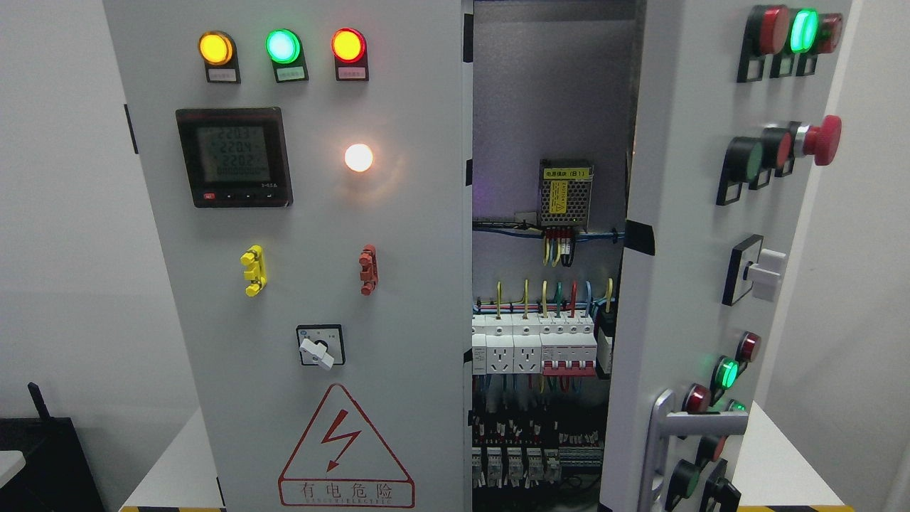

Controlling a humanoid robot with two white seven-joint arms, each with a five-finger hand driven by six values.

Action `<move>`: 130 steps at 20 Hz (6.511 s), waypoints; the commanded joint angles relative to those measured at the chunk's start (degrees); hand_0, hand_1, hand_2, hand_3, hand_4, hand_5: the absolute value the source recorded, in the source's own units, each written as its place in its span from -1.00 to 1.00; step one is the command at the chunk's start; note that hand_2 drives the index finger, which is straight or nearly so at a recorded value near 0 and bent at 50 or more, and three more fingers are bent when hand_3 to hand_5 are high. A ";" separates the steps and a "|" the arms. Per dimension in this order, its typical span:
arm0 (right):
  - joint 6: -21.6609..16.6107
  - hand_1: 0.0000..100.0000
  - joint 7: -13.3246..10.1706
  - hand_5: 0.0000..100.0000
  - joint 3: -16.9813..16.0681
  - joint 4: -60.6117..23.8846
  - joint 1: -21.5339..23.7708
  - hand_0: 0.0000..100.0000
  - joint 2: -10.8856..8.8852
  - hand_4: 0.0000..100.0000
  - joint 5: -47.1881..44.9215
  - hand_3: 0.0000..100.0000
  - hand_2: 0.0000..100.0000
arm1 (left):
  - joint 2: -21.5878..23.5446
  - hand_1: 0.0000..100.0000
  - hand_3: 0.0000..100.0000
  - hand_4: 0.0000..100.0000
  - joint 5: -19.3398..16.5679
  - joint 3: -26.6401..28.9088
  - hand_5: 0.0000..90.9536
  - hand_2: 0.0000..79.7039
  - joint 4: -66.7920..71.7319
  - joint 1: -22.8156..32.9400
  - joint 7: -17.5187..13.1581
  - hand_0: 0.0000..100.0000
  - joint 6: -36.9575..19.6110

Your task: Open door with both hands

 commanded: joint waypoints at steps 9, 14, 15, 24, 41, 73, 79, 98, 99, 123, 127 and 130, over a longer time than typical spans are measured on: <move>-0.04 -1.00 -0.06 -1.00 0.00 0.04 -0.05 -0.79 0.04 -1.00 0.00 -1.00 -1.00 | 0.88 -1.00 -1.00 -0.94 -0.61 -3.23 -1.00 -1.00 -12.09 3.40 -0.90 -1.00 0.07; 0.04 -1.00 -0.06 -1.00 0.00 0.04 0.04 -0.79 0.04 -1.00 0.00 -1.00 -1.00 | 5.53 -1.00 -1.00 -0.94 -0.09 -2.88 -1.00 -1.00 -42.04 18.69 -2.49 -1.00 0.68; 0.04 -1.00 0.03 -1.00 0.00 -0.05 -0.05 -0.79 0.04 -1.00 0.00 -1.00 -1.00 | 6.23 -1.00 -1.00 -0.94 0.09 -2.79 -1.00 -1.00 -47.06 20.89 -2.49 -1.00 0.68; 0.04 -1.00 0.03 -1.00 0.00 0.04 -0.05 -0.79 0.04 -1.00 0.00 -1.00 -1.00 | 22.83 -1.00 -1.00 -0.94 17.21 -0.34 -1.00 -1.00 -89.53 41.28 -5.56 -1.00 -1.50; -0.04 -1.00 0.03 -1.00 0.00 -0.05 0.04 -0.79 -0.05 -1.00 0.00 -1.00 -1.00 | 31.82 -1.00 -1.00 -0.94 36.37 24.35 -1.00 -1.00 -110.48 56.95 -9.60 -1.00 -23.49; 0.04 -1.00 0.03 -1.00 0.00 -0.05 0.04 -0.79 -0.05 -1.00 0.00 -1.00 -1.00 | 69.87 -1.00 -1.00 -0.94 72.51 52.76 -1.00 -1.00 -109.60 44.82 -41.24 -1.00 5.78; 0.04 -1.00 0.03 -1.00 0.00 0.04 -0.05 -0.79 0.04 -1.00 0.00 -1.00 -1.00 | 72.33 -1.00 -1.00 -0.94 72.95 47.06 -1.00 -1.00 -109.78 39.55 -41.16 -1.00 5.78; 0.04 -1.00 0.03 -1.00 0.00 -0.05 -0.05 -0.79 -0.05 -1.00 0.00 -1.00 -1.00 | 71.37 -1.00 -1.00 -0.94 69.27 5.67 -1.00 -1.00 -106.88 -6.49 -36.15 -1.00 13.60; 0.04 -1.00 -0.06 -1.00 0.00 -0.05 -0.05 -0.79 0.04 -1.00 0.00 -1.00 -1.00 | 70.93 -1.00 -1.00 -0.94 68.56 3.38 -1.00 -1.00 -106.62 -8.86 -35.80 -1.00 13.60; 0.04 -1.00 0.03 -1.00 0.00 -0.05 0.04 -0.79 0.04 -1.00 0.00 -1.00 -1.00 | 77.70 -1.00 -1.00 -0.94 88.68 -54.09 -1.00 -1.00 -107.05 -63.09 -30.35 -1.00 13.16; 0.04 -1.00 0.03 -1.00 0.00 -0.05 -0.05 -0.79 0.04 -1.00 0.00 -1.00 -1.00 | 74.20 -1.00 -1.00 -0.94 90.97 -66.13 -1.00 -1.00 -108.02 -75.47 -27.81 -1.00 13.34; -0.04 -1.00 0.03 -1.00 0.00 0.04 -0.05 -0.79 0.04 -1.00 0.00 -1.00 -1.00 | 69.54 -1.00 -1.00 -0.94 90.88 -72.38 -1.00 -1.00 -107.41 -82.78 -25.61 -1.00 13.60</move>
